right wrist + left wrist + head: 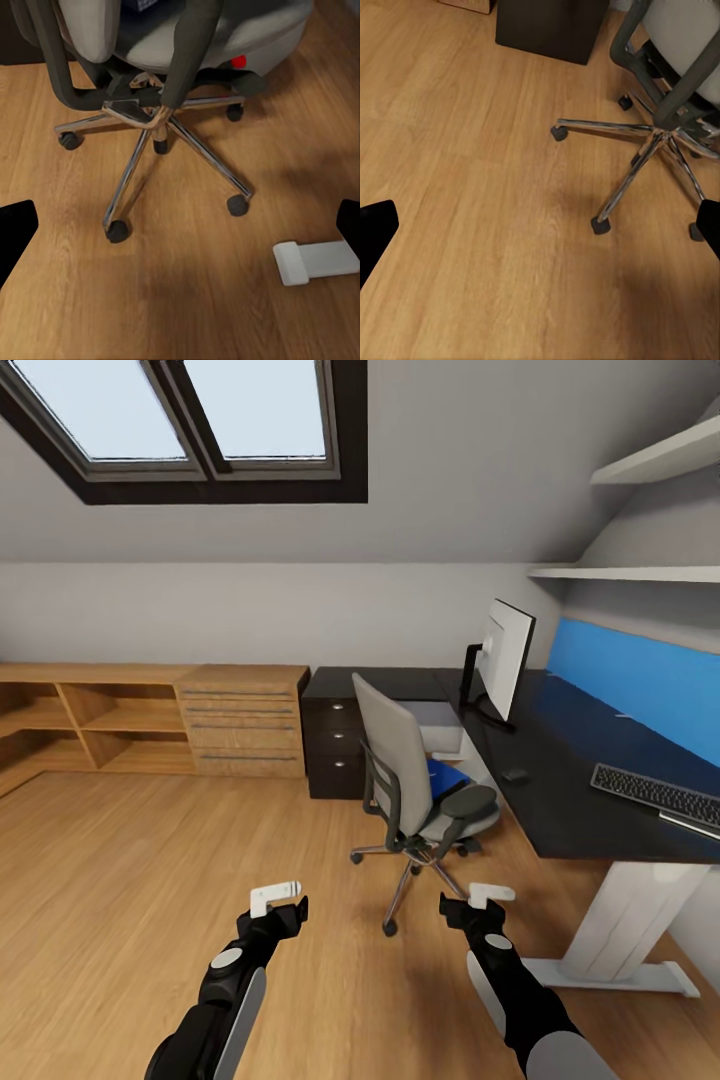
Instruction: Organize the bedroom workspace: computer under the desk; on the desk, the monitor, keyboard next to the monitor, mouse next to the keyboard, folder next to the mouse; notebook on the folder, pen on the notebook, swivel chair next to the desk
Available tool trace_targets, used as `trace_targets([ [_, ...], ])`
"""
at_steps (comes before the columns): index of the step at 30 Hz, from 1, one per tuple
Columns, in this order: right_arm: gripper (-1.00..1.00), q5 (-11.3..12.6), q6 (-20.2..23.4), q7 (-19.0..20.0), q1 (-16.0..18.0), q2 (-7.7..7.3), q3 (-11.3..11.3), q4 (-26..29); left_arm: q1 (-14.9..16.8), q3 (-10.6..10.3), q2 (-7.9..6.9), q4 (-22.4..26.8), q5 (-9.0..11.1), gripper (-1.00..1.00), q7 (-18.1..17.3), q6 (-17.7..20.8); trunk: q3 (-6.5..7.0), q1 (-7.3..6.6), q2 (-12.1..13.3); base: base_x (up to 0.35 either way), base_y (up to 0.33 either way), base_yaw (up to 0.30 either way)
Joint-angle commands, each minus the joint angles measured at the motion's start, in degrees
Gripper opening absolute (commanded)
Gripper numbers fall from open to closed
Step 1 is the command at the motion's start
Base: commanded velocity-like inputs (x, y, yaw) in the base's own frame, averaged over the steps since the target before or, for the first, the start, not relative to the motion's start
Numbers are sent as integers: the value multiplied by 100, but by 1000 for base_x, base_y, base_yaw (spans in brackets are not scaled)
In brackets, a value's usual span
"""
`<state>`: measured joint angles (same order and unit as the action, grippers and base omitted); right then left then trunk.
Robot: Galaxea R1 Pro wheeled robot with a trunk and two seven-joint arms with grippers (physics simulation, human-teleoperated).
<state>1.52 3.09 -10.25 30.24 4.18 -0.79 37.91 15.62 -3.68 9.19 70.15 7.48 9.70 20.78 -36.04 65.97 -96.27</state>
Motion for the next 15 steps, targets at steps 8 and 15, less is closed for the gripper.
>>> trace_targets([
  [8,100,15,2,-16,0,4,-8,40,3,-10,-5,15,65,100,50,22,-77,176,-325,0,0,25],
  [15,100,15,3,-19,-9,2,-8,121,3,-9,-5,16,69,100,50,22,-154,330,-606,0,0,67],
])
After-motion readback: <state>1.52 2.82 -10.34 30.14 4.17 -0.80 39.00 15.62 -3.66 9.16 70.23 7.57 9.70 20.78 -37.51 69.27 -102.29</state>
